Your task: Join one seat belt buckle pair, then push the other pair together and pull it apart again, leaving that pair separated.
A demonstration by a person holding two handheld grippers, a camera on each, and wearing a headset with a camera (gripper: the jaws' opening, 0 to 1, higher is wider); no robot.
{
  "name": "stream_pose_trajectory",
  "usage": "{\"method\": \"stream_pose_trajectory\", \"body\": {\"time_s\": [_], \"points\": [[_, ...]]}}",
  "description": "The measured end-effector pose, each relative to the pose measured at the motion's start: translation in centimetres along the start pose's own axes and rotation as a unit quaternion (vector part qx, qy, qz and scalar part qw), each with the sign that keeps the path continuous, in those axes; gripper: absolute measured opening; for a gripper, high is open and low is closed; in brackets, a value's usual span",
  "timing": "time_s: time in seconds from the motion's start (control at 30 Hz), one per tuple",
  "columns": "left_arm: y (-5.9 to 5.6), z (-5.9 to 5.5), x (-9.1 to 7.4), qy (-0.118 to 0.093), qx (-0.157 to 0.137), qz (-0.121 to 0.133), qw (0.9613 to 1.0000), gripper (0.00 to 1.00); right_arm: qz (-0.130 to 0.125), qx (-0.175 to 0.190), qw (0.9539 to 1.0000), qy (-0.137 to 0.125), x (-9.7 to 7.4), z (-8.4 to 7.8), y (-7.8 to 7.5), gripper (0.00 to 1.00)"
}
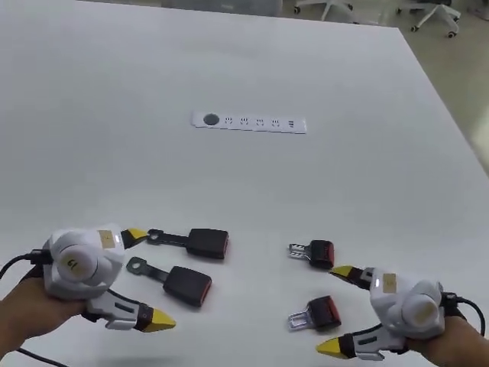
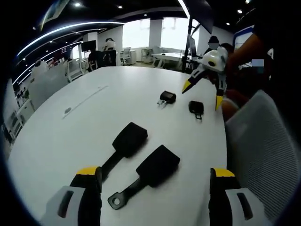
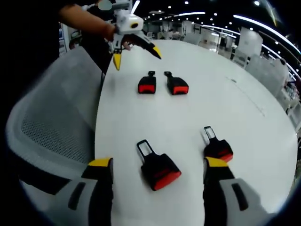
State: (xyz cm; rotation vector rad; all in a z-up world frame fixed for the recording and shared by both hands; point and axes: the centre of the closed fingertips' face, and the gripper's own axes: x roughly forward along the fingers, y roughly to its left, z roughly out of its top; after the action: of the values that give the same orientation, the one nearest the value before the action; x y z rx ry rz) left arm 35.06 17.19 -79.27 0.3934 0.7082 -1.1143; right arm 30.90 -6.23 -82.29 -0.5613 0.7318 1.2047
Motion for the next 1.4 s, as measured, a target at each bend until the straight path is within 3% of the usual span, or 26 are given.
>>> {"method": "stream_pose_trajectory", "body": {"time_s": [0.1, 0.23, 0.43, 0.53, 0.6, 0.7, 0.8, 0.83, 0.87, 0.9, 0.93, 1.0, 1.03, 1.13, 1.23, 1.37, 1.4], "points": [[-0.1, 0.1, 0.9, 0.006, 0.013, -0.012, 0.9998, 0.95, 0.015, -0.004, 0.9999, 0.006, 0.1, -0.3, 0.0, 0.80], [-0.5, -0.5, 2.2, 0.030, 0.033, -0.034, 0.9984, 0.91, 0.031, -0.014, 0.9992, 0.019, 0.5, -0.9, 0.0, 0.77], [-0.6, -1.4, 3.7, 0.053, 0.060, -0.054, 0.9953, 0.88, 0.056, -0.026, 0.9976, 0.030, 1.0, -1.5, 0.4, 0.76], [-0.6, -2.0, 4.2, 0.072, 0.082, -0.066, 0.9918, 0.84, 0.065, -0.035, 0.9966, 0.037, 1.2, -1.7, 0.5, 0.73], [-0.5, -2.4, 4.7, 0.075, 0.076, -0.070, 0.9918, 0.82, 0.071, -0.038, 0.9960, 0.038, 1.4, -1.8, 0.4, 0.72], [-0.7, -3.6, 5.0, 0.106, 0.103, -0.087, 0.9851, 0.78, 0.083, -0.044, 0.9945, 0.046, 1.6, -2.1, 0.4, 0.69], [-1.2, -4.0, 5.5, 0.117, 0.117, -0.101, 0.9810, 0.77, 0.096, -0.049, 0.9929, 0.049, 1.6, -2.3, 0.4, 0.63], [-0.8, -3.7, 5.7, 0.107, 0.145, -0.099, 0.9786, 0.76, 0.099, -0.050, 0.9926, 0.049, 1.6, -2.3, 0.4, 0.63], [-0.7, -3.9, 5.5, 0.116, 0.128, -0.094, 0.9805, 0.75, 0.102, -0.055, 0.9918, 0.054, 1.6, -2.5, 0.4, 0.63], [-0.5, -3.6, 5.6, 0.114, 0.129, -0.097, 0.9804, 0.74, 0.105, -0.061, 0.9908, 0.060, 1.6, -2.6, 0.4, 0.63], [-0.5, -3.6, 5.6, 0.115, 0.132, -0.100, 0.9794, 0.73, 0.108, -0.068, 0.9897, 0.064, 1.6, -2.8, 0.4, 0.62], [-0.2, -3.9, 5.6, 0.129, 0.164, -0.101, 0.9727, 0.71, 0.114, -0.074, 0.9884, 0.067, 1.6, -2.9, 0.5, 0.59], [-0.4, -3.8, 5.6, 0.124, 0.159, -0.107, 0.9735, 0.70, 0.116, -0.078, 0.9879, 0.067, 1.6, -2.9, 0.5, 0.57], [-0.5, -3.6, 5.6, 0.121, 0.172, -0.116, 0.9707, 0.68, 0.114, -0.078, 0.9880, 0.070, 1.8, -2.9, 0.3, 0.57], [-0.5, -3.5, 5.6, 0.123, 0.180, -0.122, 0.9683, 0.61, 0.115, -0.102, 0.9855, 0.071, 2.0, -2.9, 0.4, 0.54], [-0.3, -3.3, 5.5, 0.137, 0.193, -0.127, 0.9633, 0.47, 0.112, -0.103, 0.9854, 0.077, 1.8, -3.1, 0.2, 0.42], [-0.3, -3.3, 5.6, 0.138, 0.189, -0.127, 0.9639, 0.45, 0.109, -0.105, 0.9852, 0.080, 1.6, -3.4, 0.1, 0.38]]}}
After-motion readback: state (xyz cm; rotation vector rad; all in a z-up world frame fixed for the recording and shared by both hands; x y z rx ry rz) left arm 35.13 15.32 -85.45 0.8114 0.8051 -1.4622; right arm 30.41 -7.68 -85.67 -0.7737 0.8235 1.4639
